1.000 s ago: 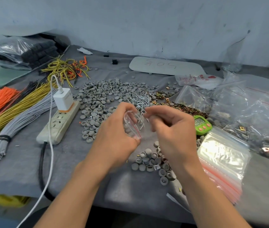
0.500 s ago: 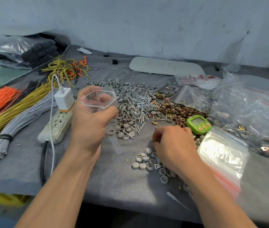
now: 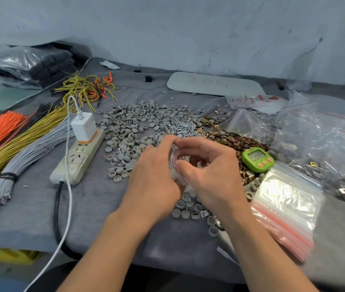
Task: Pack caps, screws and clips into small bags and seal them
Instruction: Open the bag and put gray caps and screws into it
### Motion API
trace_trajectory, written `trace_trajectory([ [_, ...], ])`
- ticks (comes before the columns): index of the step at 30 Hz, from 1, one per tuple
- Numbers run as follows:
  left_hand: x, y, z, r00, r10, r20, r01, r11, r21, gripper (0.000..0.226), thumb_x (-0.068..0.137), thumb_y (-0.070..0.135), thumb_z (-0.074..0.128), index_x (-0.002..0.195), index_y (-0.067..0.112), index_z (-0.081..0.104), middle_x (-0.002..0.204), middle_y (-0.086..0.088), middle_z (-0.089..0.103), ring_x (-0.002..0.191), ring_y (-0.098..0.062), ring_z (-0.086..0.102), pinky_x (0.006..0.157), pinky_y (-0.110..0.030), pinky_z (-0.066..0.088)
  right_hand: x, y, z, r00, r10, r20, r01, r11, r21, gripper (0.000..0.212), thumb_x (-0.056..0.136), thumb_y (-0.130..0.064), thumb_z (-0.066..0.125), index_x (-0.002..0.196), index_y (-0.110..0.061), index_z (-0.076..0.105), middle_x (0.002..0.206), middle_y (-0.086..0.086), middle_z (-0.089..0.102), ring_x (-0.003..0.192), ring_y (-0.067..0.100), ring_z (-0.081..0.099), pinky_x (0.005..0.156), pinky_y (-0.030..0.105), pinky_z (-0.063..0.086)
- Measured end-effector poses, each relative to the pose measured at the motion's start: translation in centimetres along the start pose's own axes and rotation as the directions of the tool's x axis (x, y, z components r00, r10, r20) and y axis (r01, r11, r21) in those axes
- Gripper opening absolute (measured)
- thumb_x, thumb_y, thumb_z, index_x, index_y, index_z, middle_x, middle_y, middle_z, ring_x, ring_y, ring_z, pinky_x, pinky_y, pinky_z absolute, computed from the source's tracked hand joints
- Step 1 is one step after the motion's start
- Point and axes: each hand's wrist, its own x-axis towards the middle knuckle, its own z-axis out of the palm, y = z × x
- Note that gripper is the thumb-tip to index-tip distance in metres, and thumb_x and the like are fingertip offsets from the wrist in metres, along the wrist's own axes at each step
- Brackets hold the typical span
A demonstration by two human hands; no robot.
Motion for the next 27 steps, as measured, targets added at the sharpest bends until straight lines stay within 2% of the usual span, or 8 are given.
trace_trajectory([
  [2,0.1,-0.2,-0.2,0.999,-0.037,0.014,0.038,0.997,-0.062,0.067,0.071,0.020,0.080,0.114,0.054,0.042,0.098,0.016,0.064,0.087,-0.007,0.060,0.064,-0.022,0.038,0.2,0.0,-0.1,0.999,0.014,-0.037,-0.011,0.997,0.080,0.038,0.075,-0.005,0.079,0.107,-0.026,0.079,0.092,-0.012,0.080,0.091,0.010,0.077,0.082,0.033,0.061],
  [5,0.3,-0.5,-1.0,0.996,-0.084,-0.036,0.077,0.984,-0.162,0.067,0.067,0.016,0.083,0.110,0.051,0.047,0.093,0.019,0.068,0.079,0.001,0.063,0.063,-0.016,0.041,0.5,0.1,-1.3,0.984,0.060,-0.165,-0.037,0.990,0.139,0.030,0.082,0.003,0.076,0.100,-0.021,0.080,0.087,-0.006,0.080,0.086,0.011,0.077,0.075,0.024,0.060],
  [8,0.7,-1.1,-2.0,0.977,-0.166,-0.133,0.124,0.952,-0.279,0.065,0.067,0.012,0.087,0.107,0.048,0.051,0.096,0.029,0.066,0.082,0.009,0.064,0.061,-0.011,0.044,0.5,0.4,-2.8,0.985,0.138,-0.105,-0.151,0.979,-0.137,0.029,0.087,0.000,0.076,0.090,-0.029,0.080,0.081,-0.012,0.078,0.077,0.002,0.075,0.072,0.020,0.061],
  [11,0.9,-1.7,-2.9,0.949,-0.205,-0.240,0.115,0.933,-0.341,0.066,0.068,0.007,0.086,0.104,0.049,0.050,0.098,0.029,0.066,0.083,0.011,0.064,0.062,-0.015,0.047,0.0,0.5,-2.9,0.958,0.262,0.116,-0.161,0.826,-0.541,0.017,0.091,-0.014,0.075,0.089,-0.030,0.080,0.077,-0.021,0.071,0.069,-0.004,0.069,0.062,0.007,0.053],
  [16,0.6,-1.7,-3.4,0.942,-0.137,-0.307,0.086,0.981,-0.177,0.073,0.069,0.006,0.085,0.108,0.051,0.043,0.090,0.022,0.065,0.087,0.015,0.059,0.063,-0.002,0.040,-0.7,0.1,-1.8,0.916,0.324,0.237,-0.021,0.627,-0.779,0.007,0.091,-0.030,0.071,0.090,-0.033,0.077,0.082,-0.015,0.072,0.084,0.013,0.067,0.087,0.032,0.054],
  [20,0.5,-1.6,-2.8,0.958,-0.122,-0.258,0.104,0.991,-0.083,0.077,0.070,0.006,0.085,0.110,0.055,0.040,0.096,0.018,0.063,0.091,-0.006,0.060,0.068,-0.022,0.041,-0.8,0.6,-2.2,0.906,0.316,0.282,0.009,0.652,-0.759,0.012,0.087,-0.023,0.074,0.079,-0.031,0.069,0.074,-0.016,0.067,0.074,0.004,0.063,0.075,0.022,0.049],
  [23,0.6,-1.7,-2.2,0.973,-0.127,-0.192,0.129,0.992,-0.001,0.074,0.071,0.011,0.085,0.114,0.052,0.041,0.102,0.011,0.063,0.093,-0.017,0.059,0.072,-0.032,0.044,-1.0,0.6,-2.3,0.967,0.199,0.157,-0.066,0.797,-0.600,0.024,0.084,-0.014,0.081,0.074,-0.030,0.067,0.072,-0.016,0.067,0.067,-0.006,0.060,0.056,0.008,0.041],
  [27,0.2,-1.0,-1.1,0.996,-0.040,-0.074,0.046,0.996,0.074,0.075,0.070,0.008,0.084,0.116,0.049,0.042,0.094,0.016,0.052,0.095,-0.016,0.053,0.075,-0.035,0.045,-0.9,-0.5,-2.3,0.999,0.025,-0.041,-0.033,0.974,-0.223,0.020,0.083,-0.012,0.085,0.079,-0.029,0.075,0.073,-0.013,0.072,0.066,0.006,0.065,0.057,0.019,0.052],
])
